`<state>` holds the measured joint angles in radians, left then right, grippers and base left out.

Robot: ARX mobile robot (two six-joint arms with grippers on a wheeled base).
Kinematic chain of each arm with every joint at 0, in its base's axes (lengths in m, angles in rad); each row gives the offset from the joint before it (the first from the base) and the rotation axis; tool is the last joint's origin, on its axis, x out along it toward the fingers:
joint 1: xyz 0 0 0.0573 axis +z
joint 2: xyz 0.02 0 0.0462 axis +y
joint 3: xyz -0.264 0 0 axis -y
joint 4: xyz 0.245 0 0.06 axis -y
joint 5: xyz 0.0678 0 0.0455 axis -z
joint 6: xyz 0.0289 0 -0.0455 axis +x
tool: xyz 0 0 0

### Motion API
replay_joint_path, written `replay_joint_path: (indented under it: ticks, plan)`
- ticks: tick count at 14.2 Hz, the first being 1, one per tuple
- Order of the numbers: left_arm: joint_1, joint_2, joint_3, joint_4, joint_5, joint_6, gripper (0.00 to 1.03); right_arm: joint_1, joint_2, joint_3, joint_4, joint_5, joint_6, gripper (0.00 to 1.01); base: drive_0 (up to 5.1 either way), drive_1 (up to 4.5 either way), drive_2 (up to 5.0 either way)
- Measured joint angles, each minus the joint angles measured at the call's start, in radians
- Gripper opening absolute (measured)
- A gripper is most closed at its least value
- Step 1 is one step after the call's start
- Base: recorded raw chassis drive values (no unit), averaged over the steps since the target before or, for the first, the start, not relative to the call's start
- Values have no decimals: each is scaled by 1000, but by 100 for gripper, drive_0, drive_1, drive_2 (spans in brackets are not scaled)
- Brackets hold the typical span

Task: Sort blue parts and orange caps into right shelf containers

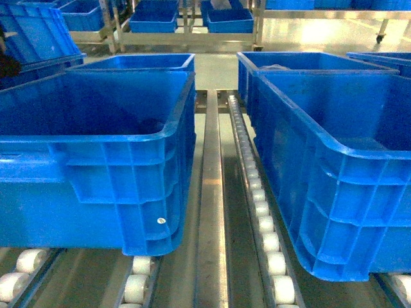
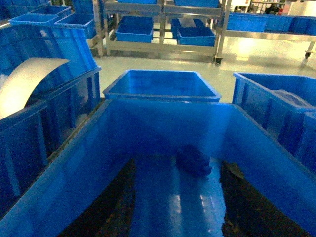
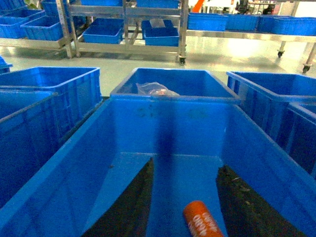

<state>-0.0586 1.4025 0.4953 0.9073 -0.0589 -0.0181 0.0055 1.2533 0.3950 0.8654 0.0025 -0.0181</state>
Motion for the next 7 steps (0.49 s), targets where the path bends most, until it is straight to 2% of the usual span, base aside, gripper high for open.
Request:
replay_joint_path:
  ticks: [1,2,3,4,7]
  plan:
    - [5,-45,-60,10,5,0,35,0,-38,-51,3,0,3,32,0,0,0]
    - [42,-95,-119,16,53,1,21,0,-78,-100,3,0,3,17,0,0,0]
    - [58,-132,-161,21,53,1,8,0,-117,-135,1,0,3,4,0,0,0]
    - [62,-177,-206,21,52,1,2,0,-160,-168,-4,0,5,2,0,0,0]
    - [59,-316,-313,-16,58,1,2,0,-296,-258,-58,-1,7,2,0,0,0]
